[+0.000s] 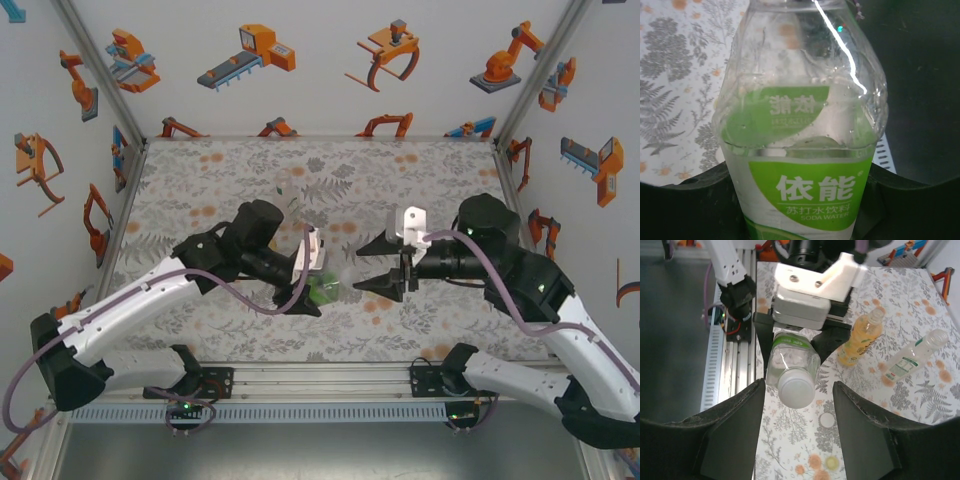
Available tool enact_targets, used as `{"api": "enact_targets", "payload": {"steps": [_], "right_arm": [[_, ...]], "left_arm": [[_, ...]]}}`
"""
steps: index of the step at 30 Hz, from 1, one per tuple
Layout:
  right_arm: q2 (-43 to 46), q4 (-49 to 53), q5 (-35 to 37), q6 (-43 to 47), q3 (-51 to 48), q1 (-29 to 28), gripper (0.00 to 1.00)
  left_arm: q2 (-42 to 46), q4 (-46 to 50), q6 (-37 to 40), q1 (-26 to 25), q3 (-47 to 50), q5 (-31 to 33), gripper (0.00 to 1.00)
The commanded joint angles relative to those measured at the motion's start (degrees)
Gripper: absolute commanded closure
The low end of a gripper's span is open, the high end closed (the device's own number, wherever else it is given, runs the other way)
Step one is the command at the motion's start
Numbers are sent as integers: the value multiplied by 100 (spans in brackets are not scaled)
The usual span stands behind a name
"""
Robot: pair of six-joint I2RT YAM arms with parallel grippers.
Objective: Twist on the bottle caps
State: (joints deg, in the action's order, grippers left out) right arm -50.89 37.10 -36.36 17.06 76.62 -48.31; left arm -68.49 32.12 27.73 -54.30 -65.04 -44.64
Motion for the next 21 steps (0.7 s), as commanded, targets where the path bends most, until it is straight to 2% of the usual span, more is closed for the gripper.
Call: {"api": "enact_targets", "payload": {"steps": [1,10,21], "right_arm": [[-55,236,-369,871,-6,-28,45],[-328,318,-566,957,-167,-25,46],[-223,265,-567,932,-393,-24,57]], "left_arm": [[-100,442,31,-1,-233,-440,100],[-140,506,108,-1,-249,-515,100],[-162,535,161,-1,-238,-510,100]]}}
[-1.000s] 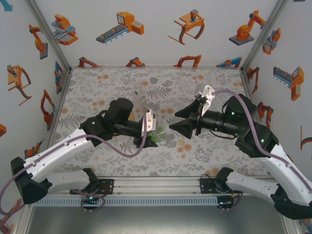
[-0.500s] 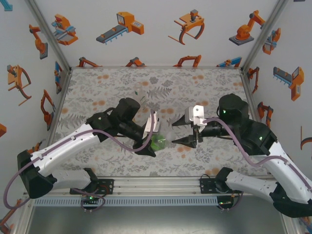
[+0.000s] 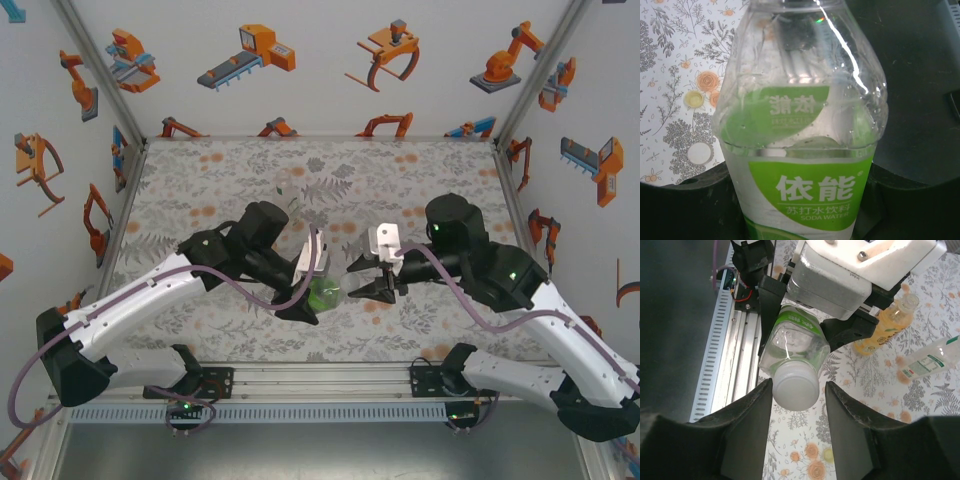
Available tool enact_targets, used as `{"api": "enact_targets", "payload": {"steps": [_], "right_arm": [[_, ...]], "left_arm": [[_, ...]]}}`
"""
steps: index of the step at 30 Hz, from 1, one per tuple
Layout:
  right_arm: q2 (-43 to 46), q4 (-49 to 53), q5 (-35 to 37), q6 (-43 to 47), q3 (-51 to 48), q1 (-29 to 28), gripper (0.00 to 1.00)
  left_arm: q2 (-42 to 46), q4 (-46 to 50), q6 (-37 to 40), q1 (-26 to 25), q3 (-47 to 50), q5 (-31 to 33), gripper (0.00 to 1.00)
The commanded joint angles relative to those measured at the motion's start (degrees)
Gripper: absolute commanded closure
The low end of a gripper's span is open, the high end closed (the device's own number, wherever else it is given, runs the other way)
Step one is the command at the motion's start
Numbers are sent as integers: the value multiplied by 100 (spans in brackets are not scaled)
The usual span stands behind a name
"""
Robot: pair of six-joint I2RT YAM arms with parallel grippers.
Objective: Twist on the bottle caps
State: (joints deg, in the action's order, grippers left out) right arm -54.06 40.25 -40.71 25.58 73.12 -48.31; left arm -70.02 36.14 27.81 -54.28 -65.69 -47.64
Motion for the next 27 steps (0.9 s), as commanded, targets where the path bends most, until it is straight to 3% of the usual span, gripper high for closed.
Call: {"api": "enact_targets", "payload": {"steps": [1,5,21,27], "right_arm": [[99,-54,-168,79,-52,-24,59],[102,-108,-282,-11,-70,-29,63],[296,-520,-403,-369,-235,-29,55],[256,-501,-368,-361,-231,-26,65]], "left_arm": [[-10,131,149,-3,-183,-211,100],[-30,135,142,-3,-191,-216,100],[-94,190,109,-3,-234,-185,100],[-90,194,124,1,-234,-186,100]]}}
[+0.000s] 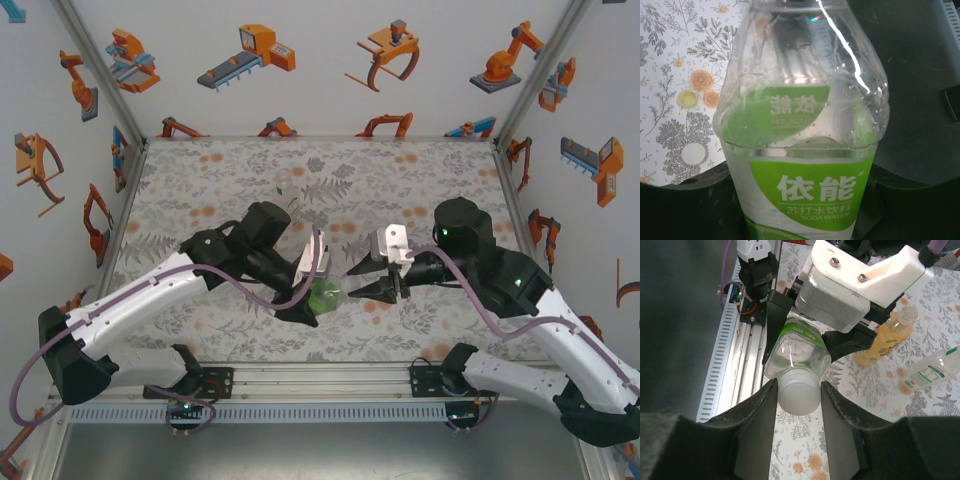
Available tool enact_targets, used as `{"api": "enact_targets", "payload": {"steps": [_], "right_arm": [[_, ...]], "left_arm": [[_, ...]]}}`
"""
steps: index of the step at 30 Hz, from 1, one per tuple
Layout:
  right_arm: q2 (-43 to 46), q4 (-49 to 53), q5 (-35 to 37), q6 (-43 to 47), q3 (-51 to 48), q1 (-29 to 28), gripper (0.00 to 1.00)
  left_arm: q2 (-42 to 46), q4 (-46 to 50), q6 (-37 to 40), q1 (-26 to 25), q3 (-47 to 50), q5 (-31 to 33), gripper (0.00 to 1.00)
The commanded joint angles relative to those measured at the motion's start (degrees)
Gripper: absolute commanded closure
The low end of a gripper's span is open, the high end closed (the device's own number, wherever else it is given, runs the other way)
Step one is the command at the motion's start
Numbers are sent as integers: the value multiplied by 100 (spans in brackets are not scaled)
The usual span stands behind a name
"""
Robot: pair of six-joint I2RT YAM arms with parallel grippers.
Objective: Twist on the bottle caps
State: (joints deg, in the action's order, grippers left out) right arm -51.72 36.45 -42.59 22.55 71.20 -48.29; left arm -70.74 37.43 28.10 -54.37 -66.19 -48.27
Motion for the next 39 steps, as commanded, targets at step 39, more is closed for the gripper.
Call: {"api": "enact_targets", "payload": {"steps": [39], "right_arm": [[-756,-1774,2826,-6121,-318,-30,100]], "left_arm": [[1142,-2219,189,-4,960,3829,100]]}}
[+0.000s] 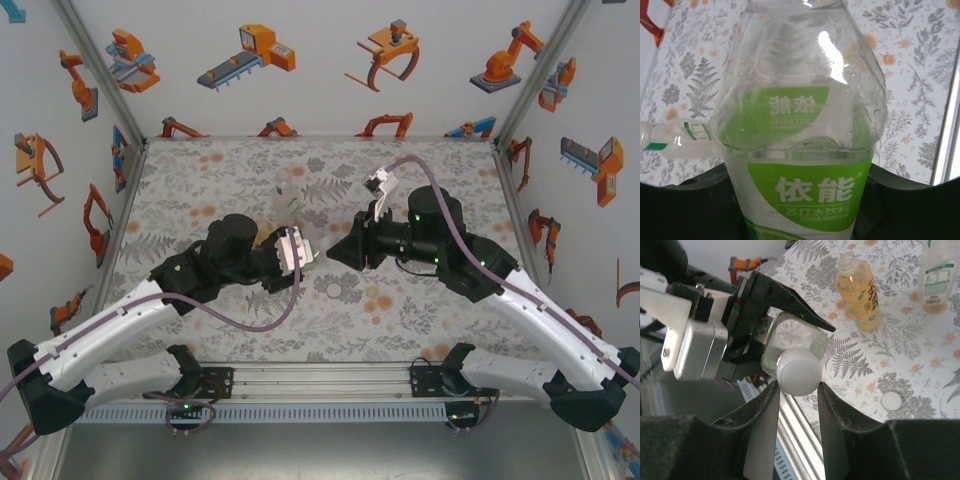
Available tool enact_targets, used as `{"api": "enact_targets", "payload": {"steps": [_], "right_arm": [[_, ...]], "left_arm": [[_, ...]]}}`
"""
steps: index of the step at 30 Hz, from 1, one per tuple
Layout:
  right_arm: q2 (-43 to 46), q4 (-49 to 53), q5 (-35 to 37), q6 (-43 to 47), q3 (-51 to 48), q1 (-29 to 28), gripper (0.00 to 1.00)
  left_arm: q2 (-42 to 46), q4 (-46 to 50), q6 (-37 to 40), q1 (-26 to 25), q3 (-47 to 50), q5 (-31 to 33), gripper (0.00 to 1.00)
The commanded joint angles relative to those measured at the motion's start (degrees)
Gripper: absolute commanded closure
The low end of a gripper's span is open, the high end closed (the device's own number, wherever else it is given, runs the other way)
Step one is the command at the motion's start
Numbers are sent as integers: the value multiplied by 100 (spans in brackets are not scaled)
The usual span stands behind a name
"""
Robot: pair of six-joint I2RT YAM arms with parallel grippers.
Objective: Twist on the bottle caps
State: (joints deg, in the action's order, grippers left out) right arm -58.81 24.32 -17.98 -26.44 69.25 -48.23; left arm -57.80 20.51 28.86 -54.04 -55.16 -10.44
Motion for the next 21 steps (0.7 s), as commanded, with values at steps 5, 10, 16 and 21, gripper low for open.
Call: {"api": "enact_targets", "payload": {"steps": [5,10,16,21], "right_arm": [[-29,-739,571,-1665,-217,-34,100],[92,-592,663,-1502,-187,-34,76],[44,-392,595,-1434,-34,-38,49],[-62,-251,457,-1425,70,-36,42]], "left_arm": [[-274,-627,94,-38,-161,86,100],[-264,-654,106,-36,-146,33,100],[-263,-637,34,-37,-127,107,100],[-259,-655,-26,-36,-136,147,100]]}}
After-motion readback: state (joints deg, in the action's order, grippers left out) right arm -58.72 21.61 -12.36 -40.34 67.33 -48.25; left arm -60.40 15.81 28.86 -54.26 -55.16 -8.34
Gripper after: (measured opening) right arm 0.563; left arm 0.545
